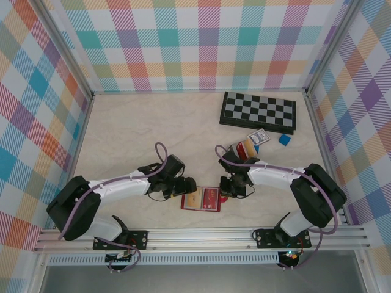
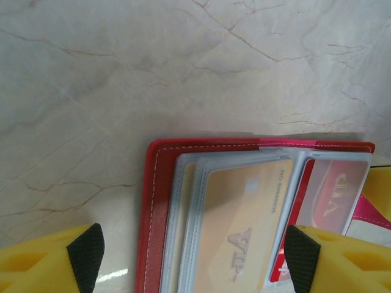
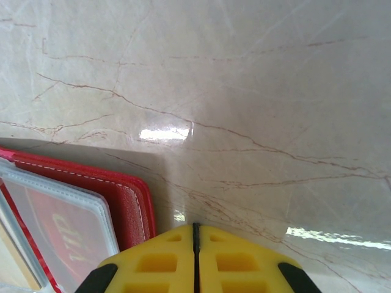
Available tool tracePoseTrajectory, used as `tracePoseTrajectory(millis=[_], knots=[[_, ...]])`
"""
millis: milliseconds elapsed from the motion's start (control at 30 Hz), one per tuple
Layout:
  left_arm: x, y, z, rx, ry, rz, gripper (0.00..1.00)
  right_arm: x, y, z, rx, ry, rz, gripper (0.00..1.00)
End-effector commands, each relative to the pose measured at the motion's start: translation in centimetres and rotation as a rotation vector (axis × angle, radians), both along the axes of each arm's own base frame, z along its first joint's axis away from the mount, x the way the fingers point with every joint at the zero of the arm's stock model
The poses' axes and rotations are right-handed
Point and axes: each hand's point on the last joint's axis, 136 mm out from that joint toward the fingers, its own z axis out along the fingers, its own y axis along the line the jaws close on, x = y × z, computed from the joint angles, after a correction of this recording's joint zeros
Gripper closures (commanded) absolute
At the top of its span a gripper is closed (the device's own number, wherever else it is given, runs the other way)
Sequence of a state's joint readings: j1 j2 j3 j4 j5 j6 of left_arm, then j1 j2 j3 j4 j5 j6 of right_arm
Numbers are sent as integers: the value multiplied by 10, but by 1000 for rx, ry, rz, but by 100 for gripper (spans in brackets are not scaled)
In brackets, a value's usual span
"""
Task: Put the credit cards into the card holder
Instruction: Close the card holder at the center of the table.
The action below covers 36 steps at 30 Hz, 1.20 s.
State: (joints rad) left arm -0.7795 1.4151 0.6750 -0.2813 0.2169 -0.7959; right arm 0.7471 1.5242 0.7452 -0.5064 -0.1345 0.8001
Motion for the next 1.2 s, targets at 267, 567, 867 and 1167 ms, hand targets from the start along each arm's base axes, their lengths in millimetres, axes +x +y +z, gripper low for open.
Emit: tracePoseTrajectory(millis=[267, 567, 867, 1167], knots=[[0, -23, -2, -121, 40, -24, 39, -2, 5, -15, -12, 20, 23, 92], [2, -36, 22, -222, 10, -39, 55, -2, 6, -17, -10, 23, 21, 92], [4, -51, 47, -319, -15, -69, 66, -1, 4, -16, -14, 14, 8, 92], [0, -74, 62, -360, -7, -141, 64, 2, 6, -8, 9, -12, -3, 92]])
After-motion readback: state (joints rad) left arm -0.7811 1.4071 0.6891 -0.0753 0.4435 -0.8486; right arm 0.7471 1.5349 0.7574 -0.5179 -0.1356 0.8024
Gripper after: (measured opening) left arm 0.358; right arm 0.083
